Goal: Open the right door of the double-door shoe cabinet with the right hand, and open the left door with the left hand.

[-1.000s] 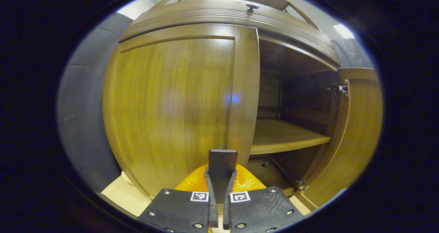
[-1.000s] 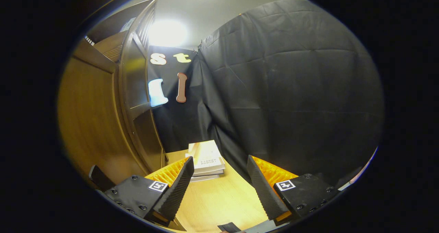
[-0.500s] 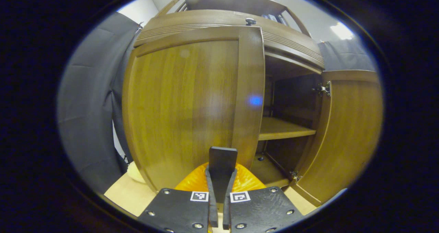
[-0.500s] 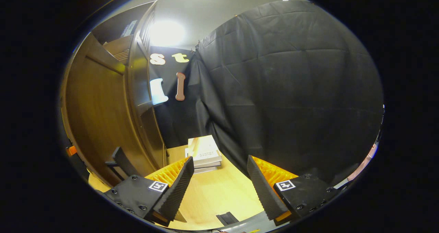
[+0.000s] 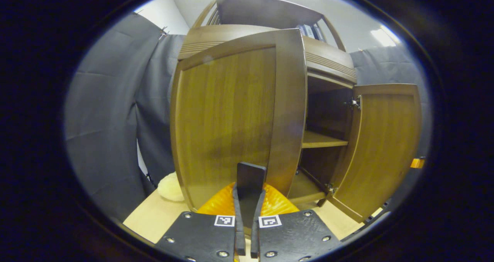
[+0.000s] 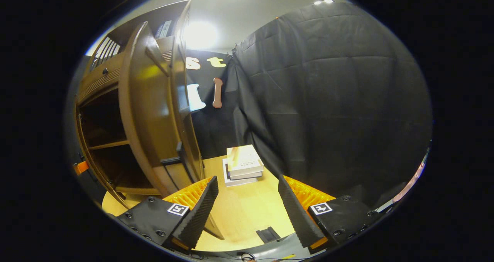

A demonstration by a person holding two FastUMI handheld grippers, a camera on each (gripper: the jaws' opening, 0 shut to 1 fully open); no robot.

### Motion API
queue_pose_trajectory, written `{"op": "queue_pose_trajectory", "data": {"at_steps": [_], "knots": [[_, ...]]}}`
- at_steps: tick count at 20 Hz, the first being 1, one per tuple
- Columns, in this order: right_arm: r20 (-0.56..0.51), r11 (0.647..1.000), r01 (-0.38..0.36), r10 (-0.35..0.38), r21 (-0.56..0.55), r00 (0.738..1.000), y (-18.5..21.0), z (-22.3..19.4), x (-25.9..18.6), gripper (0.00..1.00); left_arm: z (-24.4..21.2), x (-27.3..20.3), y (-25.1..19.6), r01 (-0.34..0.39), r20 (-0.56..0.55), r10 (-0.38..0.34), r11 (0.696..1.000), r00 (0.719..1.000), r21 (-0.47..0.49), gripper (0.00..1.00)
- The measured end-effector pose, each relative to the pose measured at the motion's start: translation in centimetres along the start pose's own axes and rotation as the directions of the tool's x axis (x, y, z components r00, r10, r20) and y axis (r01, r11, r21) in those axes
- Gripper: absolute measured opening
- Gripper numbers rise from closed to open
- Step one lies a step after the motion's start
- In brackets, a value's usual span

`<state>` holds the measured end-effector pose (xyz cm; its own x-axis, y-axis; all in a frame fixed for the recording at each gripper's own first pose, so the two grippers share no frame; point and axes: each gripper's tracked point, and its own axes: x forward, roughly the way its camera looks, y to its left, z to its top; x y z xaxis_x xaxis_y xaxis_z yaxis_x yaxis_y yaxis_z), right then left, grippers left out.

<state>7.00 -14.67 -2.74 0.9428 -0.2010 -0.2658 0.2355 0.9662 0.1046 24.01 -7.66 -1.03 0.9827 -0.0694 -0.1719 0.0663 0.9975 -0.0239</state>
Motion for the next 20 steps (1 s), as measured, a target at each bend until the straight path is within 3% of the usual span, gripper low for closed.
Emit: {"op": "queue_pose_trajectory", "data": {"at_steps": [2, 3, 19, 20], "knots": [[-0.002, 1.0, -0.011, 0.011, -0.004, 1.0, 0.7, -0.5, -0.6, 0.93, -0.1, -0.2, 0.2, -0.015, -0.002, 0.015, 1.0, 1.0, -0.007, 0.08], [-0.001, 1.0, -0.016, 0.016, -0.003, 1.0, 1.0, -0.6, -0.9, 0.98, 0.0, -0.4, 0.4, -0.022, -0.002, 0.022, 1.0, 1.0, -0.004, 0.08], [0.017, 0.999, -0.035, 0.035, 0.001, 0.999, 3.8, -1.5, -2.3, 0.98, 0.7, 0.5, 1.7, -0.093, 0.033, 0.094, 0.995, 0.995, -0.023, 0.06], [0.018, 1.0, -0.03, 0.03, -0.004, 0.999, 3.8, -1.5, -2.3, 0.93, 0.9, 0.5, 2.0, -0.099, 0.042, 0.1, 0.995, 0.994, -0.011, 0.06]]}}
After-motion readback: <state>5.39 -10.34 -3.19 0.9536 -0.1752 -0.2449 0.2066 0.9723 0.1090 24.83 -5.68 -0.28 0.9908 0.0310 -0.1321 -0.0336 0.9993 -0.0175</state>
